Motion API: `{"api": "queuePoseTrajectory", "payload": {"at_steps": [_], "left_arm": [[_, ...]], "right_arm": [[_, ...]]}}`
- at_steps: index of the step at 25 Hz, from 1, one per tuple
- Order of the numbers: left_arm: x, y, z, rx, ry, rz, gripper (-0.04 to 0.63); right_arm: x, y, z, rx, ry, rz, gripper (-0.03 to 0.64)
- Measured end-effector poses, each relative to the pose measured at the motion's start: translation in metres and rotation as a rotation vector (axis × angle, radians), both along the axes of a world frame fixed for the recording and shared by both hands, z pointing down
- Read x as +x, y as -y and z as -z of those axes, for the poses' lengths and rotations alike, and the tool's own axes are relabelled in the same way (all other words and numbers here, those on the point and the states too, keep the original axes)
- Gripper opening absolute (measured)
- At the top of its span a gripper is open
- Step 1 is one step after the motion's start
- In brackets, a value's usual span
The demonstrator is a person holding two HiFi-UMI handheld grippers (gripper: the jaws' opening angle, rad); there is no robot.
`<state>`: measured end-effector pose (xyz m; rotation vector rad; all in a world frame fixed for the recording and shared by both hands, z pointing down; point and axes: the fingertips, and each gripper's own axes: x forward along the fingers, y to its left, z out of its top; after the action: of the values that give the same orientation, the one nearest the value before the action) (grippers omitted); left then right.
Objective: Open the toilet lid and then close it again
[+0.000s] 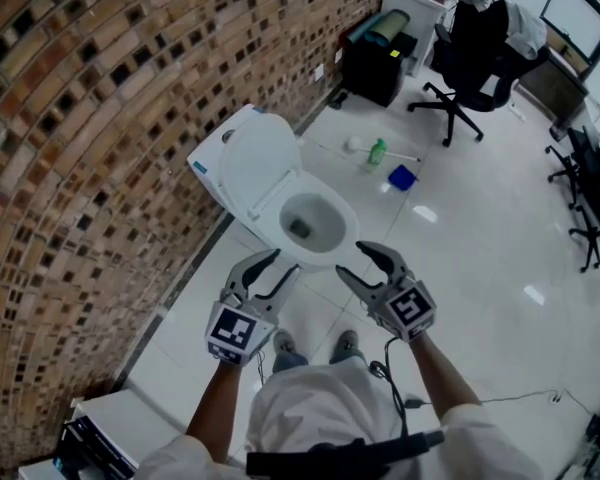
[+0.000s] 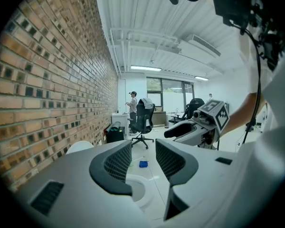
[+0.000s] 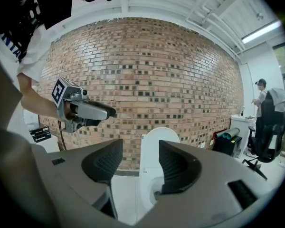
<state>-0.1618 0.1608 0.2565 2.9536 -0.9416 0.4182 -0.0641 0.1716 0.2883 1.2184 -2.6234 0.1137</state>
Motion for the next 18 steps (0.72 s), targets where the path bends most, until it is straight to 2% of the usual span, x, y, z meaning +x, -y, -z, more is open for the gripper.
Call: {"api": "queuePoseTrajectory", "payload": {"at_steps": [5, 13, 18], "left_arm": [[-0.004, 0.004, -0.003, -0.011, -0.031, 0.042, 0.156], [0.002, 0.005, 0.001, -0.023, -0.037, 0.095, 0.158], [-0.002, 0.003, -0.003, 0.012, -0.035, 0.160, 0.158]], "right_arm": [[-0.005, 0.002, 0.004, 0.001, 0.003, 0.015, 0.232], [0.000, 0.004, 0.011, 0.026, 0.016, 0.053, 0.232], [0.010, 0.006, 0.010, 0.043, 0.035, 0.071, 0.232]]}}
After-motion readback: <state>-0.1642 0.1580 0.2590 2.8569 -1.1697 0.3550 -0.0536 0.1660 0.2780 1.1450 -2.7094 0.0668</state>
